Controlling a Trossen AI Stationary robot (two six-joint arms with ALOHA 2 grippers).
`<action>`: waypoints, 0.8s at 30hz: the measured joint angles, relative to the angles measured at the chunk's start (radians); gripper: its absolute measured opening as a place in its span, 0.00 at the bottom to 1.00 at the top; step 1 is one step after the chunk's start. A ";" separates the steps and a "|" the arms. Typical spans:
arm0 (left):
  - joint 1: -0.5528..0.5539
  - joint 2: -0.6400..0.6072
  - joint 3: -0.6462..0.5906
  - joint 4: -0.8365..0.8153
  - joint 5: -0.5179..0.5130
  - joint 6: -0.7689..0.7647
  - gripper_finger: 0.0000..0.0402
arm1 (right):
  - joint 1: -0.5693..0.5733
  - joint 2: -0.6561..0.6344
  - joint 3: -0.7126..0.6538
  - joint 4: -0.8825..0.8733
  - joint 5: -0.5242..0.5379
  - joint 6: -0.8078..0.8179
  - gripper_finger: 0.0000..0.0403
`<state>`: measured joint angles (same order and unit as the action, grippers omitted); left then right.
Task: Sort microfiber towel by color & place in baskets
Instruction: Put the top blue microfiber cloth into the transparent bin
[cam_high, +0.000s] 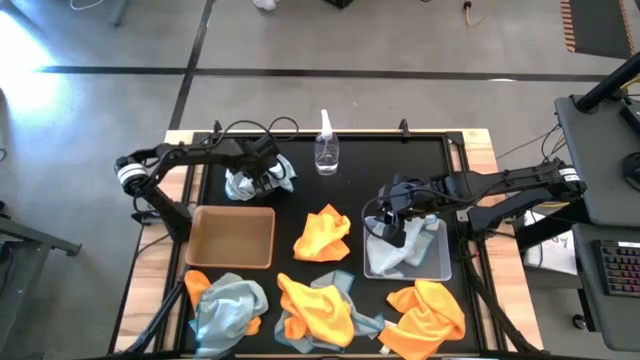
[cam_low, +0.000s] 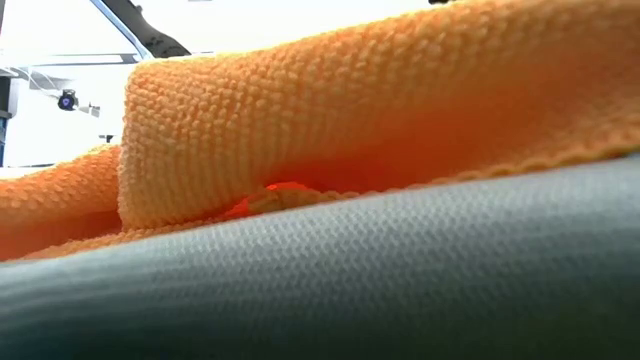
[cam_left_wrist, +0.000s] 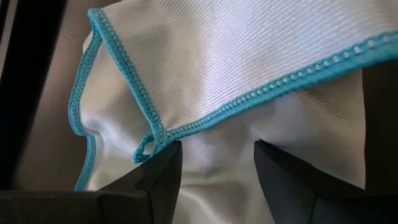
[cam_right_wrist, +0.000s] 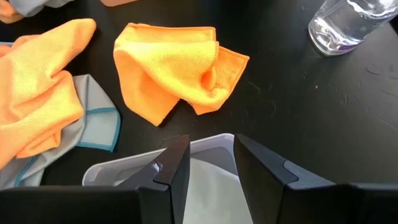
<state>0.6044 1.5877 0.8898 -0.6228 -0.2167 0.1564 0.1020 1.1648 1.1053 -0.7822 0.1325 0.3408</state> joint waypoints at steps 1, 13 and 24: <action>0.000 0.002 0.000 0.001 0.000 -0.003 0.46 | 0.000 0.000 0.000 0.000 0.000 0.000 0.29; 0.000 0.079 0.002 0.021 -0.004 -0.011 0.46 | 0.000 0.000 0.000 -0.008 0.000 0.000 0.29; 0.000 0.117 0.001 0.049 -0.013 -0.011 0.42 | 0.000 0.000 -0.001 -0.018 0.000 0.000 0.29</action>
<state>0.6044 1.7045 0.8906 -0.5733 -0.2302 0.1452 0.1020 1.1648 1.1046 -0.8001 0.1325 0.3407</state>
